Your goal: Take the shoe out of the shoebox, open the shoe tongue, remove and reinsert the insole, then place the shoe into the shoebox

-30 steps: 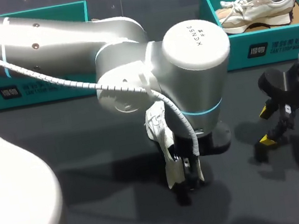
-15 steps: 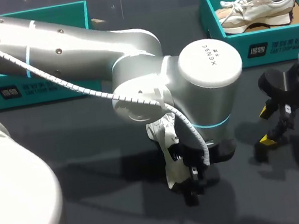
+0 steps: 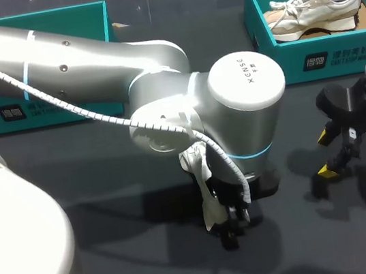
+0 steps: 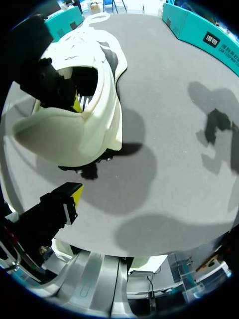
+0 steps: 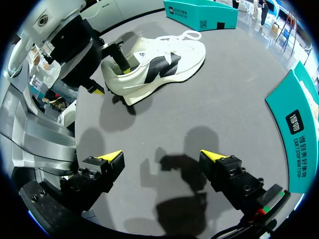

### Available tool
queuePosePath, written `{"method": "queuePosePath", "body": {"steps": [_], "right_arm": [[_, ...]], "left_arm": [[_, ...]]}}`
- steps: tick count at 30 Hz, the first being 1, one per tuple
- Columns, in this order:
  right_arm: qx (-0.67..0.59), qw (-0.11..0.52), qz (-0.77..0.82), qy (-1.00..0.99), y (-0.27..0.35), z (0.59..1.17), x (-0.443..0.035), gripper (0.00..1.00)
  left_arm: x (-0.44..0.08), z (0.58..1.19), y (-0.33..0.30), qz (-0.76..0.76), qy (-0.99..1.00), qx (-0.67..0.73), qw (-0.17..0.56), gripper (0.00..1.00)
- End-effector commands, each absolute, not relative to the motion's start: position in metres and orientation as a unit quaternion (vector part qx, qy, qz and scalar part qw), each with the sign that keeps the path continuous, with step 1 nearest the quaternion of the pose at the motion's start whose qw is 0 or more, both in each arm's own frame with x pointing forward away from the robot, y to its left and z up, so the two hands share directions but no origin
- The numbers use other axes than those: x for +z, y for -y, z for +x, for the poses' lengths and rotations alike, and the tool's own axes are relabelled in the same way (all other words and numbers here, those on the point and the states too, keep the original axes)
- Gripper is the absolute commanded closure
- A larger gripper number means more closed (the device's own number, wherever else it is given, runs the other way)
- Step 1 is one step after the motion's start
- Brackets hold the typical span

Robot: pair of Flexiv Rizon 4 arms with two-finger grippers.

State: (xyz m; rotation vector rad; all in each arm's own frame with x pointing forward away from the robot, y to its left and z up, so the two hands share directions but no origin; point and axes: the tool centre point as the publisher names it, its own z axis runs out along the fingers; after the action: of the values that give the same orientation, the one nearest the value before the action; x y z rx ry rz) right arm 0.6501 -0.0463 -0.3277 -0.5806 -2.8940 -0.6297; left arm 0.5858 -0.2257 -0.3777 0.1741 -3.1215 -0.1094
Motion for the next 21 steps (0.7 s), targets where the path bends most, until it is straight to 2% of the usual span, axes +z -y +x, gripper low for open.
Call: {"method": "queuePosePath", "body": {"steps": [1,3,9,18,19,21], "right_arm": [[-0.208,0.06,-0.192,0.957,0.0467,0.648,-0.3266,0.0],[-0.208,0.06,-0.192,0.957,0.0467,0.648,-0.3266,0.0],[-0.208,0.06,-0.192,0.957,0.0467,0.648,-0.3266,0.0],[-0.208,0.06,-0.192,0.957,0.0467,0.648,-0.3266,0.0],[-0.208,0.06,-0.192,0.957,0.0467,0.648,-0.3266,0.0],[-0.208,0.06,-0.192,0.957,0.0467,0.648,-0.3266,0.0]], "left_arm": [[-0.3774,0.5871,0.2199,0.056,0.998,-0.029,0.009,0.27],[-0.3774,0.5871,0.2198,0.056,0.998,-0.029,0.009,0.31],[-0.3799,0.5878,0.2212,0.052,0.998,-0.032,0.011,0.55],[-0.3848,0.5872,0.2253,0.046,0.998,-0.038,0.016,0.57],[-0.3852,0.5871,0.2255,0.046,0.998,-0.039,0.016,0.6],[-0.3862,0.5873,0.2258,0.046,0.998,-0.04,0.017,0.75]]}}
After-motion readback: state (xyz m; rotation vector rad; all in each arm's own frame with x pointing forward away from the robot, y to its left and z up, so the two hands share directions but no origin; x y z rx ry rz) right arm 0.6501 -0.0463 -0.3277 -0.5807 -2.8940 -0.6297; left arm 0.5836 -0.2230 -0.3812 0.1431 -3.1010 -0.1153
